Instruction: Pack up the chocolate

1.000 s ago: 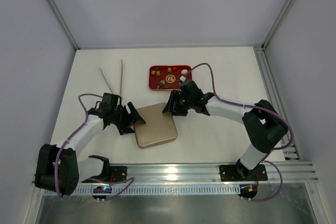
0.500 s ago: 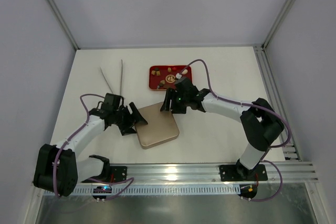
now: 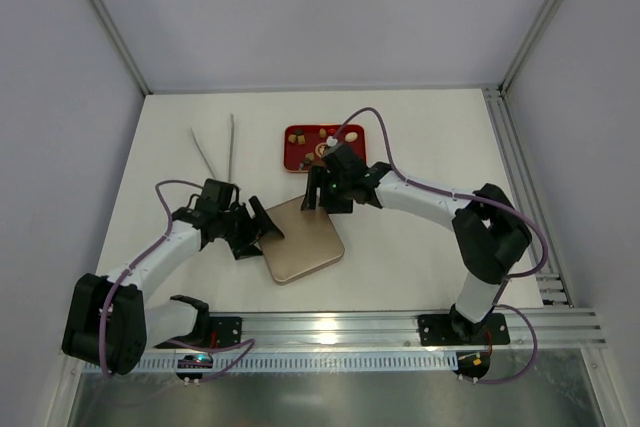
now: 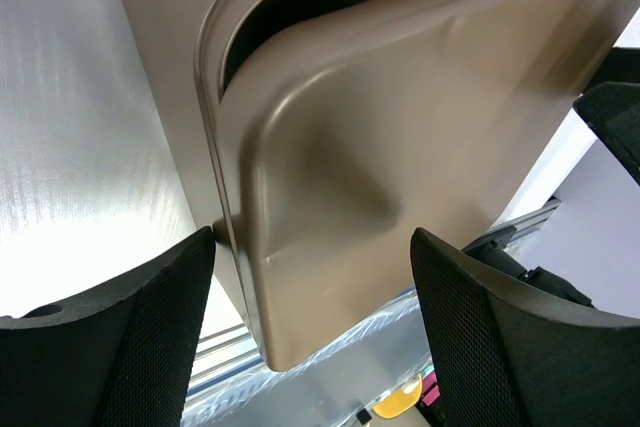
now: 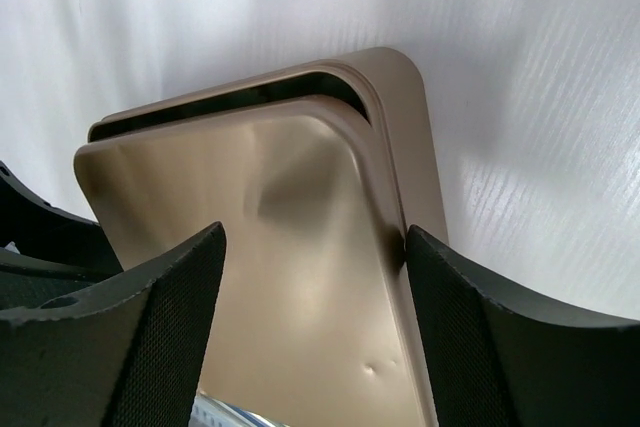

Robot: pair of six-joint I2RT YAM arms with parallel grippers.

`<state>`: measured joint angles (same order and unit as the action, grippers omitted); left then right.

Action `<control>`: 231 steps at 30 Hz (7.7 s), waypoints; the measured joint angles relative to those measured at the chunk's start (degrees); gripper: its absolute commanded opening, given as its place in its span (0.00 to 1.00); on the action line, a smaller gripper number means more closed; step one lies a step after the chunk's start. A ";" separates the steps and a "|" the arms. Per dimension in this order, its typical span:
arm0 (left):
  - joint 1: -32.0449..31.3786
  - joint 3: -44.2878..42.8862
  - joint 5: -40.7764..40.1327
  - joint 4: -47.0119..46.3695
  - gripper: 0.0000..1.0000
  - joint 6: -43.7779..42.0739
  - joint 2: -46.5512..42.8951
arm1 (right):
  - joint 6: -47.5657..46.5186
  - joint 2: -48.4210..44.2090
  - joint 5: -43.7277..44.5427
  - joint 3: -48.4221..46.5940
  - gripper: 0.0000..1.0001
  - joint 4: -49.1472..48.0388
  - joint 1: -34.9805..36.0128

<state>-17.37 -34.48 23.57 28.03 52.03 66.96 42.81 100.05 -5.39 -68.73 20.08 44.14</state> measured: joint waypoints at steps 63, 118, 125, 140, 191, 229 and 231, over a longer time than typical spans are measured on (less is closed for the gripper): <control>8.39 -27.50 -4.07 9.46 0.81 -13.60 20.04 | 1.57 -28.65 13.73 24.15 0.61 3.87 16.06; 4.52 -30.27 -1.27 3.98 0.61 -13.79 33.51 | 2.56 -7.15 21.73 15.82 0.44 -3.93 27.34; 8.09 -38.32 -0.96 7.19 0.67 -14.64 33.79 | 2.34 -13.22 21.44 17.03 0.47 -2.40 27.34; 9.84 -36.06 -4.87 11.82 0.82 -15.04 17.35 | -4.20 -30.45 15.19 15.47 0.74 4.24 12.17; 5.09 -5.09 -6.54 -2.51 0.71 -2.91 7.96 | -8.09 8.68 -7.54 0.39 0.64 -17.51 -6.23; -3.91 -23.71 -7.15 0.11 0.73 -7.50 26.34 | 2.14 -20.04 -0.13 29.99 0.50 -18.05 -3.28; -3.98 -23.69 -7.15 0.13 0.73 -7.50 26.32 | 1.99 -20.06 0.20 29.66 0.52 -17.33 -3.26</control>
<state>-21.34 -58.17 16.43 28.16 44.53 93.27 44.80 79.99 -5.19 -39.07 2.74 40.88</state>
